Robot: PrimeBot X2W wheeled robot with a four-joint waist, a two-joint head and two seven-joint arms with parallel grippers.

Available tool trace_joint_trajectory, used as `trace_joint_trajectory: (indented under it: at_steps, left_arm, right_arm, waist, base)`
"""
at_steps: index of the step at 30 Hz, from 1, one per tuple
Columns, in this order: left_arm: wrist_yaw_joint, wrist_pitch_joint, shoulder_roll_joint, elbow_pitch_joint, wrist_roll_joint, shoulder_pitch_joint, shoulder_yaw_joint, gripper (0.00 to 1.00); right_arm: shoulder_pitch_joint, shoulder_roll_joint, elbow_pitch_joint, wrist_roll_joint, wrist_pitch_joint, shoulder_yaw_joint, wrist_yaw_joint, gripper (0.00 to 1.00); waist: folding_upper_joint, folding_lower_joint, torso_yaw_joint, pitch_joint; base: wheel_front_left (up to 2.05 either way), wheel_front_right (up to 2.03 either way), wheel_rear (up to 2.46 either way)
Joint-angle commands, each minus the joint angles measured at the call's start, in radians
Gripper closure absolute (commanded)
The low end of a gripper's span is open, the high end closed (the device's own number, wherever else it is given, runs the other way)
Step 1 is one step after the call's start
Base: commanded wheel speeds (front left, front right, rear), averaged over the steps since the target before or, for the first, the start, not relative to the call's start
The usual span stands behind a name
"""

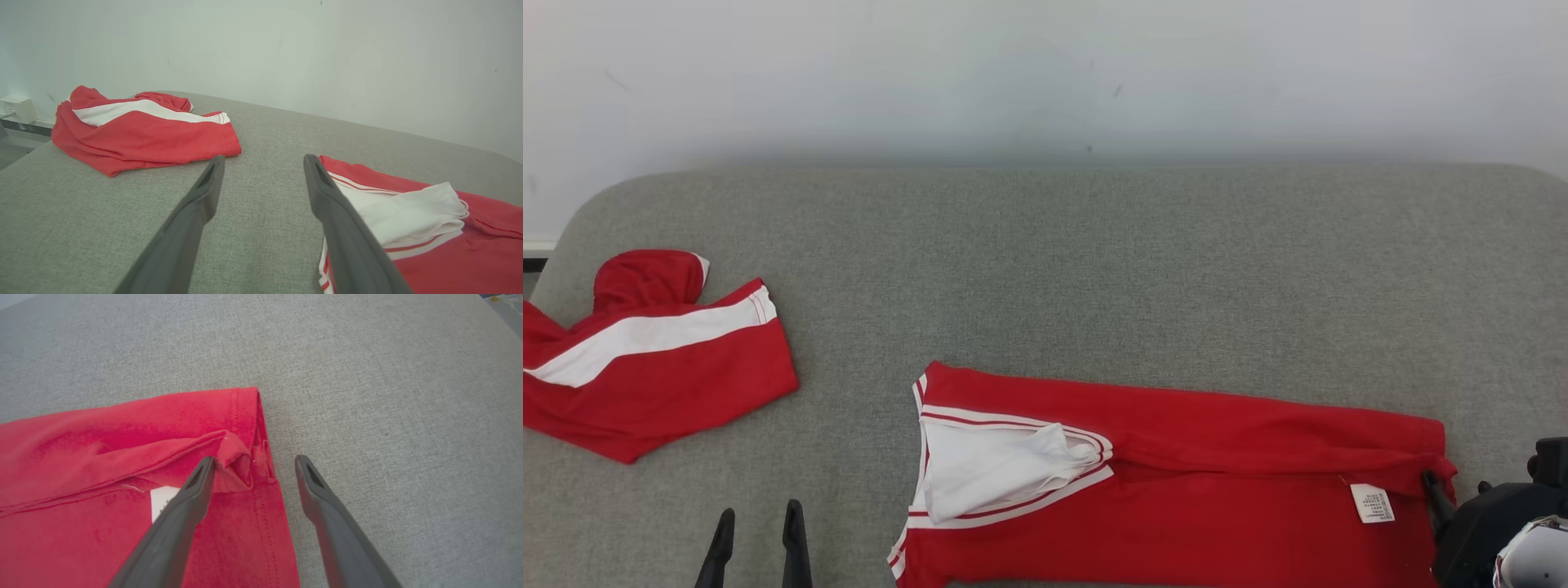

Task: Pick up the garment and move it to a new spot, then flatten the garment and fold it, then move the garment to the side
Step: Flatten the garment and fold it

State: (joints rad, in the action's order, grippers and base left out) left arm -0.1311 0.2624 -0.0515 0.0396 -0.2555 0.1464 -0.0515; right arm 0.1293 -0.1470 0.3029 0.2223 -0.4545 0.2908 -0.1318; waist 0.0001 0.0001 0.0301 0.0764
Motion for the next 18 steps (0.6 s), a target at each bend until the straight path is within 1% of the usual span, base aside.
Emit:
trace_joint_trajectory:
  at_steps: [1,11,18]
  left_arm:
    - [0.001,0.003,0.002,0.000,0.002,-0.014,0.002,0.00]
    - [0.001,0.003,0.002,0.006,0.004,-0.045,0.028,0.00]
    - [0.001,0.003,0.002,0.015,0.004,-0.059,0.044,0.00]
  right_arm:
    - [0.014,-0.002,0.006,-0.008,0.001,0.008,0.003,0.00]
    - [0.028,0.010,0.047,-0.015,-0.010,0.046,0.003,0.00]
    - [0.040,0.023,0.098,-0.027,-0.025,0.062,0.003,0.00]
  waist:
    - [-0.0001,-0.0001,0.013,0.020]
    - [-0.0001,-0.0001,0.048,0.056]
    - [-0.0001,-0.0001,0.067,0.069]
  base:
    - [0.00,0.00,0.00]
    - [0.00,0.00,0.00]
    - [0.00,0.00,0.00]
